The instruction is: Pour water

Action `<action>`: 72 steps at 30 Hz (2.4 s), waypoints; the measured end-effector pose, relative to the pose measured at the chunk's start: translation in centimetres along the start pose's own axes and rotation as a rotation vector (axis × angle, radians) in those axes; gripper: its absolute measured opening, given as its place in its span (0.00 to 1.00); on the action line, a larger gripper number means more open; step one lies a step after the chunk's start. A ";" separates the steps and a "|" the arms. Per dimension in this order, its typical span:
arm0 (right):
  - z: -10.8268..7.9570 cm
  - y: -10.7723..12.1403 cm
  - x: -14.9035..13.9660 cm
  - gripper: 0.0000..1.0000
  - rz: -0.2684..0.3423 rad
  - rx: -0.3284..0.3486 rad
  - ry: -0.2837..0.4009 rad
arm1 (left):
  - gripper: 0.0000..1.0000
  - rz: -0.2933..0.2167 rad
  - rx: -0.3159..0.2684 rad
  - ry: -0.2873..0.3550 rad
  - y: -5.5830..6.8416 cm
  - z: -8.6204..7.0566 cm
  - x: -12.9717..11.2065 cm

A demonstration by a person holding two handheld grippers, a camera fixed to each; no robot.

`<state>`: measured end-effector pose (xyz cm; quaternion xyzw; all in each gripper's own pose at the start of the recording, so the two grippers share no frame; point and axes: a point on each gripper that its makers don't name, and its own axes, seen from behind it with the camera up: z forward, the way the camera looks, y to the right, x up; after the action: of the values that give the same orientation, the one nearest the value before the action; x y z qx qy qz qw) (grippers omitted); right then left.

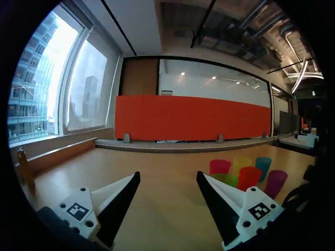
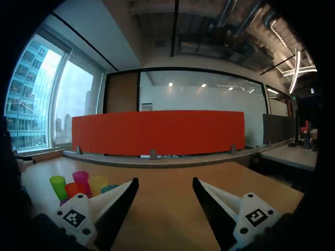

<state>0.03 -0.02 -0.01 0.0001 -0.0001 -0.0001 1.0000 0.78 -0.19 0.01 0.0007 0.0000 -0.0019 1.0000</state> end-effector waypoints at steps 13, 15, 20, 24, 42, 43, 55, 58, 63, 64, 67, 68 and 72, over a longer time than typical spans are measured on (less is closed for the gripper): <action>0.6 -1.8 4.7 1.00 -0.044 0.039 -0.044 | 1.00 0.002 -0.053 -0.026 0.9 0.6 7.4; 0.8 -2.0 5.6 1.00 -0.050 0.045 -0.054 | 1.00 0.005 -0.073 -0.035 1.2 0.9 8.5; 1.6 -2.1 7.8 1.00 -0.057 0.055 -0.062 | 1.00 0.031 -0.105 -0.037 1.8 1.5 11.3; 2.1 -2.3 9.7 1.00 -0.050 0.071 -0.066 | 1.00 0.042 -0.114 -0.041 2.1 1.9 13.6; 3.1 -2.9 17.1 1.00 -0.052 0.128 -0.041 | 1.00 0.013 -0.192 -0.028 3.6 3.9 20.5; 3.1 -3.1 17.1 1.00 -0.055 0.139 -0.042 | 1.00 0.015 -0.199 -0.030 3.7 3.9 20.5; 2.1 -7.1 16.9 1.00 -0.092 0.359 -0.053 | 1.00 0.019 -0.356 -0.026 6.8 3.3 21.7; 1.7 -8.3 16.7 1.00 -0.082 0.421 -0.062 | 1.00 0.015 -0.396 -0.029 7.6 2.9 22.0; 1.3 -9.5 16.7 1.00 -0.062 0.496 -0.065 | 1.00 0.005 -0.476 -0.044 9.2 2.4 21.9; 1.3 -9.6 16.8 1.00 -0.062 0.502 -0.064 | 1.00 0.008 -0.484 -0.049 9.4 2.3 21.7; 1.4 -9.8 16.8 1.00 -0.069 0.521 -0.066 | 1.00 0.019 -0.505 -0.061 9.9 2.3 21.3; 1.4 -9.8 16.7 1.00 -0.074 0.527 -0.070 | 1.00 0.024 -0.510 -0.065 10.0 2.2 21.1; 1.3 -10.1 16.1 1.00 -0.103 0.555 -0.093 | 1.00 0.044 -0.541 -0.079 10.6 2.0 20.4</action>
<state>16.11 -10.12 1.25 0.2738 -0.0461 -0.0509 0.9593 21.18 10.28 2.01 -0.2666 -0.0386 0.0198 0.9628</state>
